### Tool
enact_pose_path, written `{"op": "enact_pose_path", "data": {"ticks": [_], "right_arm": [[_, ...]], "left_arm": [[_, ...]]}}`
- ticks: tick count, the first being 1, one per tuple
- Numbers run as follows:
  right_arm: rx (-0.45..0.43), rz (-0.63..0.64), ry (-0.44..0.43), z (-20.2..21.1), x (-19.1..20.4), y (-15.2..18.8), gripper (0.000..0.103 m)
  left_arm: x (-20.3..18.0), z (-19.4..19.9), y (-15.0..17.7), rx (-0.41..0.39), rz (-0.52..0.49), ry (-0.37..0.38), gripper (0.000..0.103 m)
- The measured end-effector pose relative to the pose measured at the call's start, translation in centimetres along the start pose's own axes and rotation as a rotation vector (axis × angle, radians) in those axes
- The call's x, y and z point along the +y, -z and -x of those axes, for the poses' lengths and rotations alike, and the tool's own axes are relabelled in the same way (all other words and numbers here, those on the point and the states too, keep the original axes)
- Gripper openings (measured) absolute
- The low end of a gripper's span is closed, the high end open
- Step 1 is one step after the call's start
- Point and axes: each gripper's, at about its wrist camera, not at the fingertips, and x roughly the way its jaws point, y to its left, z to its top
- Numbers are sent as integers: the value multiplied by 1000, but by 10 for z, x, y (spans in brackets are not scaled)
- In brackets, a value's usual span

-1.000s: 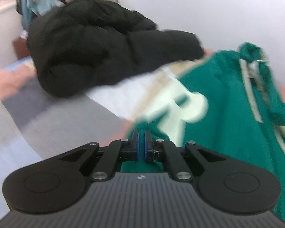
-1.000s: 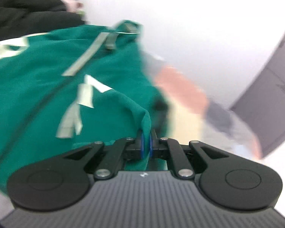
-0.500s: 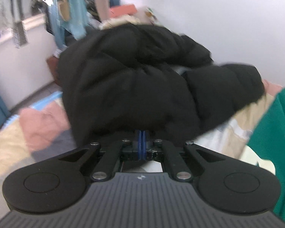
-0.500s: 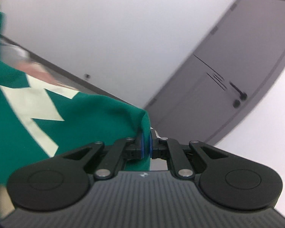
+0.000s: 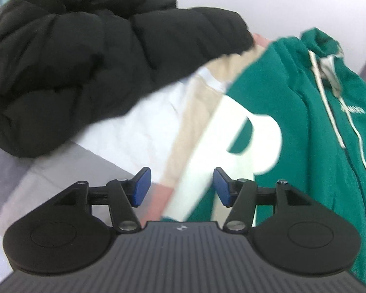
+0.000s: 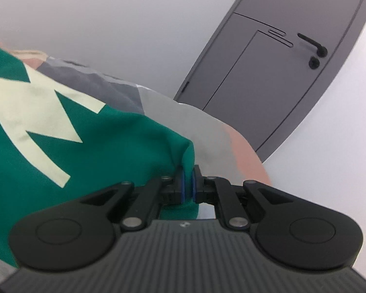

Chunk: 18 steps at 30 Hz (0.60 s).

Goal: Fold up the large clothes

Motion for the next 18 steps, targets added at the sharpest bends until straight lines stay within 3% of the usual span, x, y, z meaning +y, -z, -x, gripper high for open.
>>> {"op": "enact_pose_path", "data": {"ticks": [3, 5, 7, 8, 9, 13, 18], "right_arm": [[-7, -35, -13, 14, -5, -2, 9], [-24, -40, -21, 29, -8, -5, 9], [-32, -48, -34, 33, -18, -11, 9], [-33, -55, -43, 37, -21, -12, 9], [-37, -58, -49, 43, -23, -13, 8], [-76, -42, -58, 61, -32, -19, 8], [-107, -92, -27, 63, -56, -40, 8]], "left_arm": [[0, -12, 10, 96, 33, 7, 62], [-1, -11, 15, 108, 47, 36, 61], [-4, -10, 19, 114, 45, 34, 44], [-10, -8, 19, 127, 33, -8, 14], [-15, -4, 20, 120, 11, -58, 8], [-24, 29, -5, 13, -50, -196, 5], [-12, 56, -66, -135, -63, -356, 4]]}}
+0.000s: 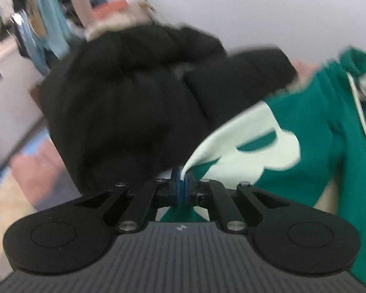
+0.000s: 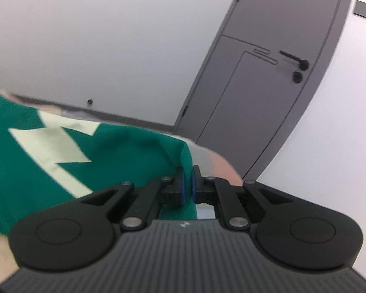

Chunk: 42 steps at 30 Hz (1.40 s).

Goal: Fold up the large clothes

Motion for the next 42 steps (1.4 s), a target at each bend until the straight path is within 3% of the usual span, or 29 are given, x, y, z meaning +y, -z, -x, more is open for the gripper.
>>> {"op": "enact_pose_path", "data": {"ticks": [3, 6, 10, 14, 18, 20, 21, 22, 23, 24, 25, 29, 32, 40, 42], "right_arm": [[-6, -34, 30, -9, -11, -7, 8], [32, -56, 45, -33, -12, -3, 8], [85, -38, 46, -70, 2, 19, 8], [133, -34, 37, -101, 15, 36, 8], [145, -82, 2, -104, 13, 34, 11], [143, -114, -20, -94, 8, 29, 12], [139, -126, -28, -86, 5, 26, 14], [139, -138, -38, -80, 1, 23, 28], [142, -159, -50, -71, -3, 20, 37], [143, -186, -67, -62, -7, 18, 55], [150, -210, -89, -53, -11, 16, 65], [134, -302, -167, 16, -11, 14, 65], [103, -342, -220, 73, -3, 12, 65], [122, -458, -412, 209, 23, 14, 65], [144, -466, -466, 235, 35, 24, 65]], "left_arm": [[0, -21, -32, -59, -28, -113, 4], [0, -65, -46, -33, 2, -166, 5], [-10, -123, -38, 16, -11, -231, 5], [-10, -158, -30, 76, 47, -234, 5], [-6, -159, -35, 92, 94, -214, 5], [1, -151, -37, 109, 149, -180, 13], [4, -145, -39, 112, 168, -156, 29], [7, -135, -39, 104, 199, -123, 42], [7, -122, -36, 94, 238, -86, 64], [9, -108, -32, 77, 286, -41, 68], [9, -94, -26, 70, 321, -8, 68], [3, -42, -3, 82, 429, 195, 68], [-8, -4, 20, 74, 462, 297, 68], [-61, 75, 109, 160, 460, 466, 68], [-70, 78, 122, 196, 470, 491, 68]]}}
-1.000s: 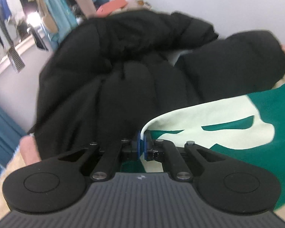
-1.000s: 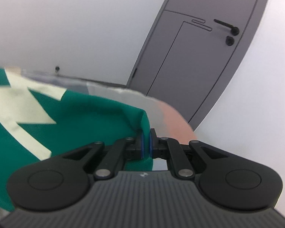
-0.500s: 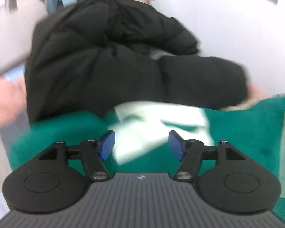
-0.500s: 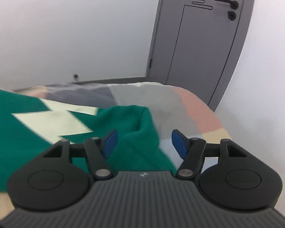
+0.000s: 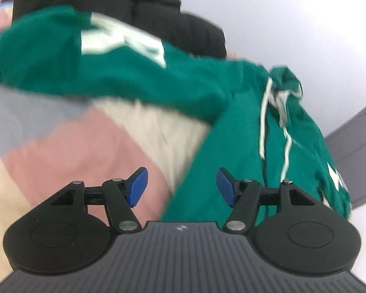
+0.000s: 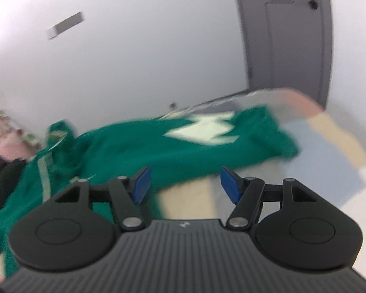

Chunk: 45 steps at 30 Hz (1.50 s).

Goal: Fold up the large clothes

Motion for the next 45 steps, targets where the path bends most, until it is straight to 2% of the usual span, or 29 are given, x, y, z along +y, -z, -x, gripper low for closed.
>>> {"op": "enact_pose_path", "data": {"ticks": [3, 7, 8, 10, 11, 14, 18, 23, 26, 27, 28, 29, 31, 34, 36, 39, 41, 45], "right_arm": [[60, -14, -20, 19, 17, 32, 65], [165, -78, -30, 20, 19, 78, 66], [188, -68, -21, 17, 20, 87, 69], [229, -35, 9, 8, 20, 106, 82], [250, -26, 13, 4, 18, 114, 82], [332, -41, -43, -15, 7, 125, 82], [325, -57, -6, -29, -8, 124, 83], [446, -89, -84, -52, -18, 143, 82], [457, -60, -112, -54, -12, 147, 83], [462, -56, -120, -53, -11, 147, 75], [467, -49, -119, -52, -9, 148, 61], [471, -32, -116, -51, -7, 149, 55], [472, 12, -131, -47, -1, 151, 35], [460, 25, -149, -39, 7, 150, 20], [441, 59, -141, -32, 15, 145, 17], [394, 117, -146, -16, 23, 136, 14], [364, 146, -158, -3, 25, 130, 13], [338, 205, -186, 21, 29, 114, 10]], "left_arm": [[-2, -7, 23, 41, 10, 18, 68], [-3, -20, 46, 96, 2, 6, 68], [-3, -25, 53, 110, -5, -5, 68], [2, -33, 62, 114, -12, -15, 68], [4, -36, 64, 112, -18, -20, 68], [11, -40, 63, 89, -26, -53, 68], [20, -49, 58, 78, -1, -44, 68], [24, -65, 63, 100, -10, -10, 68], [19, -71, 68, 89, -32, -5, 68], [17, -72, 69, 91, -42, 2, 67], [15, -72, 71, 92, -57, 5, 67], [14, -71, 72, 92, -64, 6, 65], [14, -69, 73, 101, -74, 16, 59], [6, -66, 75, 106, -132, 13, 43], [1, -61, 75, 105, -145, 35, 24], [0, -48, 70, 99, -130, 79, 11], [-1, -32, 66, 94, -120, 127, 9], [-7, -6, 65, 119, -133, 174, 8]]}}
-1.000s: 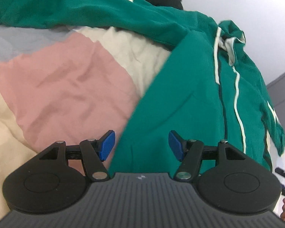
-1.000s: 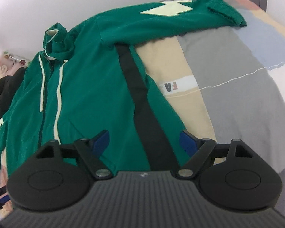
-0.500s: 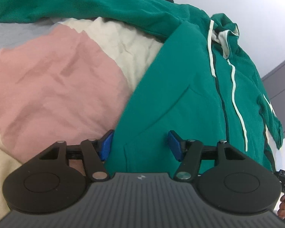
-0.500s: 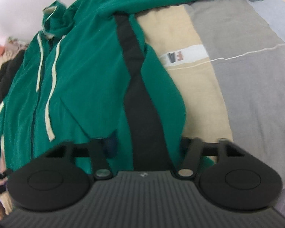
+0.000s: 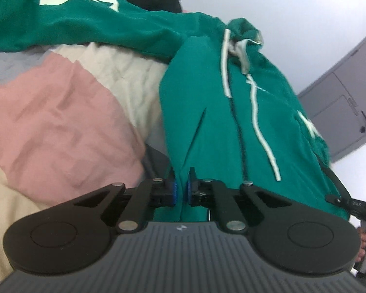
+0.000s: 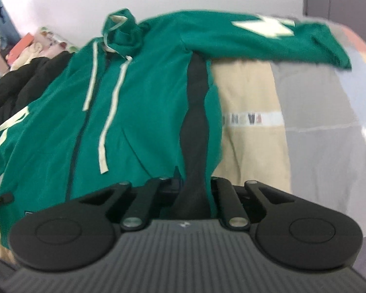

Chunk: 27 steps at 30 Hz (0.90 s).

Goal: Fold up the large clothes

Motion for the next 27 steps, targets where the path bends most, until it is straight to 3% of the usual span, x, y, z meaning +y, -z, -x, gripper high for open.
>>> {"op": "enact_pose_path", "data": {"ticks": [4, 7, 11, 16, 20, 22, 24, 27], "right_arm": [[-3, 71, 14, 28, 3, -8, 9], [31, 80, 29, 37, -4, -6, 9], [136, 82, 55, 21, -13, 9, 10], [175, 40, 56, -3, -20, 21, 12], [162, -8, 58, 1, -20, 20, 25], [154, -22, 69, 6, -15, 17, 41], [130, -18, 65, 12, -11, 12, 47], [78, 32, 87, 20, 2, 3, 48]], "left_arm": [[-17, 19, 5, 57, -35, 2, 8], [-25, 22, 15, 91, -81, -46, 8], [-23, 8, 29, 144, -115, -127, 9], [-17, -1, 35, 137, -134, -153, 12], [-22, 6, 32, 87, -162, -219, 58], [-24, 14, 29, 38, -185, -240, 58], [-31, 22, 26, -10, -208, -254, 60], [-43, 32, 18, -62, -222, -237, 60]]}}
